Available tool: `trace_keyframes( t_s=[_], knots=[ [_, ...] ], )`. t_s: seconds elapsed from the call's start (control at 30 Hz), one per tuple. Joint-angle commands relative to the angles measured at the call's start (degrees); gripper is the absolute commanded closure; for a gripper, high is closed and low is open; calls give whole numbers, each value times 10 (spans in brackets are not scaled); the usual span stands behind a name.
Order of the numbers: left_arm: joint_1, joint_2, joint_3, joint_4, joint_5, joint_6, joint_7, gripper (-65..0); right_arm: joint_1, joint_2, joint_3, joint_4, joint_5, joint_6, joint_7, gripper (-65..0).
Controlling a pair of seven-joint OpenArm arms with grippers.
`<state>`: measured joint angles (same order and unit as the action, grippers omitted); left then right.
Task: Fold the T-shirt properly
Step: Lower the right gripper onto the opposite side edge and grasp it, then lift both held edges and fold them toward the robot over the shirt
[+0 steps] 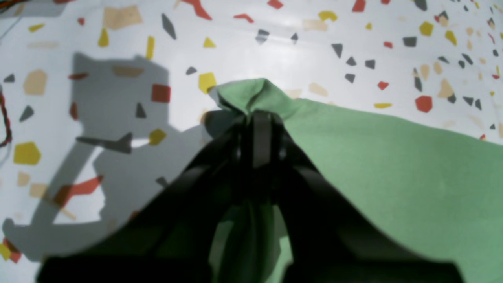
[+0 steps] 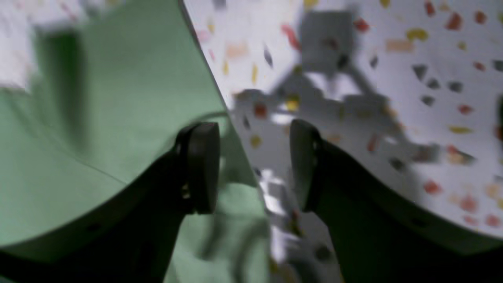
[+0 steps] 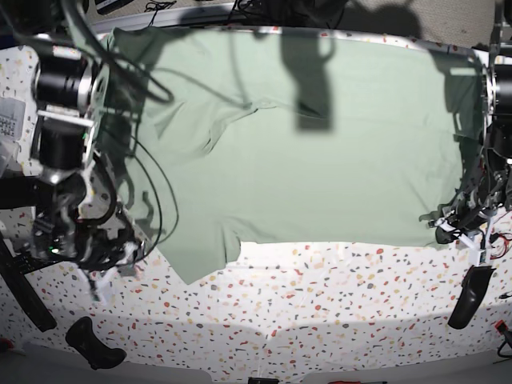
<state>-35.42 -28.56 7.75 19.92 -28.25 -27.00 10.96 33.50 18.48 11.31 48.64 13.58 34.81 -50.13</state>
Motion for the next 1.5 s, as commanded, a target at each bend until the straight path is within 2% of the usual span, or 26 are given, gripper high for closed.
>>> trace_keyframes(
  t_s=[0.0, 0.27, 0.7, 0.87, 1.0, 1.1, 1.27, 1.47],
  knots=[
    [-17, -10, -3, 7, -3, 0, -7, 0, 28, 9, 8, -13, 3, 16, 16, -280],
    [-17, -10, -3, 7, -3, 0, -8, 0, 45, 15, 10, -110, 1, 28, 75, -280],
    [-17, -10, -3, 7, -3, 0, -7, 0, 6, -20, 10, -127, 2, 23, 86, -278],
    [-17, -10, -3, 7, -3, 0, -8, 0, -5, -23, 10, -127, 6, 27, 78, -192],
    [-17, -10, -3, 7, -3, 0, -8, 0, -5, -24, 10, -127, 64, 52, 54, -147],
    [-17, -10, -3, 7, -3, 0, -8, 0, -3, -24, 10, -127, 90, 52, 58, -8],
    [-19, -10, -3, 7, -3, 0, 0, 0, -1, -24, 10, -127, 90, 52, 113, 0],
    [-20, -10, -3, 15, -3, 0, 6, 0, 18, -24, 10, -126, 64, 52, 112, 0]
  ],
)
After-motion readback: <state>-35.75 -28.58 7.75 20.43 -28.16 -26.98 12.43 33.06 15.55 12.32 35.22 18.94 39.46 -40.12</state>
